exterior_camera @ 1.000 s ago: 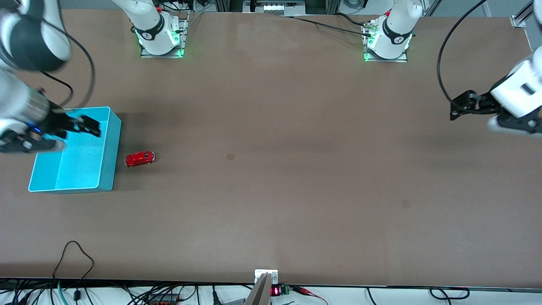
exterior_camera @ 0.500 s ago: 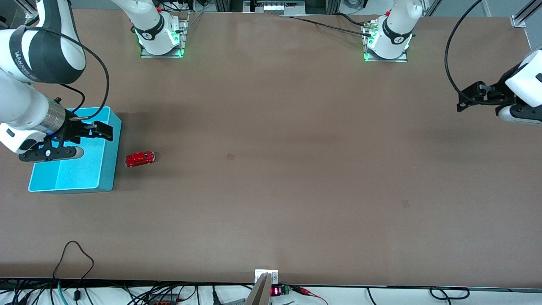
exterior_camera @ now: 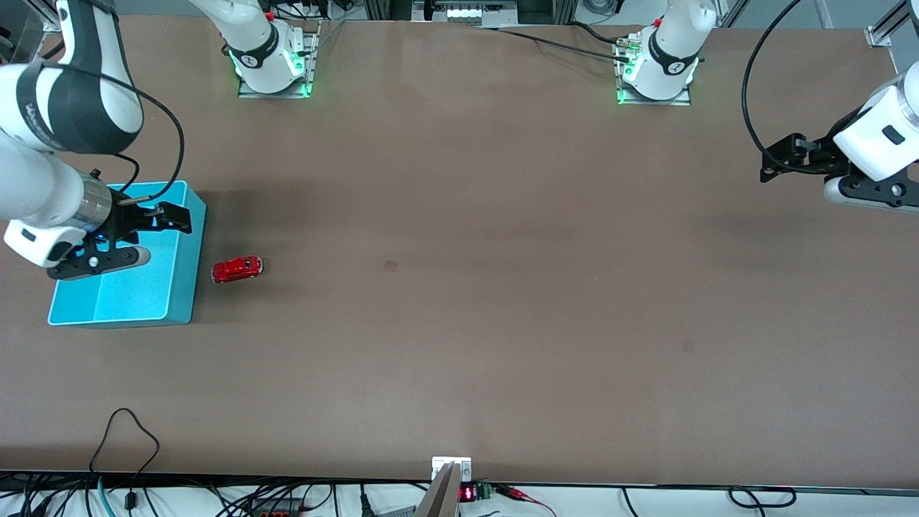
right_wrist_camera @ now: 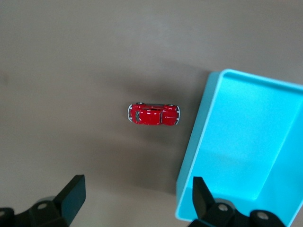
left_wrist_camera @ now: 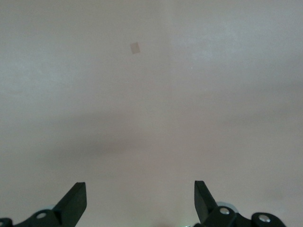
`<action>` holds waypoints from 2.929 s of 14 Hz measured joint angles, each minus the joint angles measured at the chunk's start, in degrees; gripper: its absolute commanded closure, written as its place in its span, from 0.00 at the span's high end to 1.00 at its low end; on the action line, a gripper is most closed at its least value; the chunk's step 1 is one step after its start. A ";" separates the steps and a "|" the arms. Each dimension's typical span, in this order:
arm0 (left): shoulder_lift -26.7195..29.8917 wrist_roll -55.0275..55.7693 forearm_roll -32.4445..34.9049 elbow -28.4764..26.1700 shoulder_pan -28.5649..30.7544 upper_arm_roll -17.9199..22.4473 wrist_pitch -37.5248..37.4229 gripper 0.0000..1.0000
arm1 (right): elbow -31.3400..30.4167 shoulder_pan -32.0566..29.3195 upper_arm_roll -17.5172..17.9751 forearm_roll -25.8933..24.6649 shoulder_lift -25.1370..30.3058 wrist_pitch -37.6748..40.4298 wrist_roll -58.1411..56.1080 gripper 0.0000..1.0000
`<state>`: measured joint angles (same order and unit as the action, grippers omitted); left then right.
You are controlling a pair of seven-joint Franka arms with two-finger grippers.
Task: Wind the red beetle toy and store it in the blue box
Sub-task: 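Raise the left gripper away while the right gripper reaches the car, then lower the right gripper onto the red car and close it, then lift the car with the right gripper and carry it over the box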
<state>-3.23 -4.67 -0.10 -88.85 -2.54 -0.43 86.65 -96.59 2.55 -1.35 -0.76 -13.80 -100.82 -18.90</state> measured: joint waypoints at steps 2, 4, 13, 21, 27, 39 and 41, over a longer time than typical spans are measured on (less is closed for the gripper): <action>-0.49 0.16 0.09 -0.12 -0.10 -1.04 1.25 1.00 | -0.49 -0.38 -0.07 0.12 -2.01 -1.01 -10.75 1.00; -0.83 0.32 0.13 -0.12 -0.17 -1.62 2.16 1.00 | -2.52 -0.70 -0.12 0.16 -3.37 -4.67 -20.97 1.00; -1.81 0.59 0.20 -0.12 -0.21 -2.01 6.63 1.00 | -16.78 -2.09 0.17 0.80 -4.27 -21.20 -58.15 1.00; -1.81 0.62 0.20 -0.12 -0.21 -2.02 7.14 1.00 | -22.18 -2.00 1.22 0.84 -9.84 -37.09 -72.66 1.00; -1.81 0.64 0.20 -0.12 -0.21 -2.02 7.18 1.00 | -22.36 -1.95 1.51 0.84 -13.17 -42.17 -76.06 1.00; -1.81 0.64 0.20 -0.12 -0.21 -2.02 7.18 1.00 | -21.53 -1.86 1.55 0.84 -14.21 -42.63 -77.76 0.06; -1.81 0.64 0.20 -0.12 -0.21 -2.03 7.18 1.00 | -21.04 -1.80 1.81 1.21 -14.34 -42.85 -77.75 0.05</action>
<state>-5.04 -4.03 0.10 -88.97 -2.75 -2.46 93.83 -117.64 0.74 0.47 0.45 -28.13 -143.66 -96.65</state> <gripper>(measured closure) 0.000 0.546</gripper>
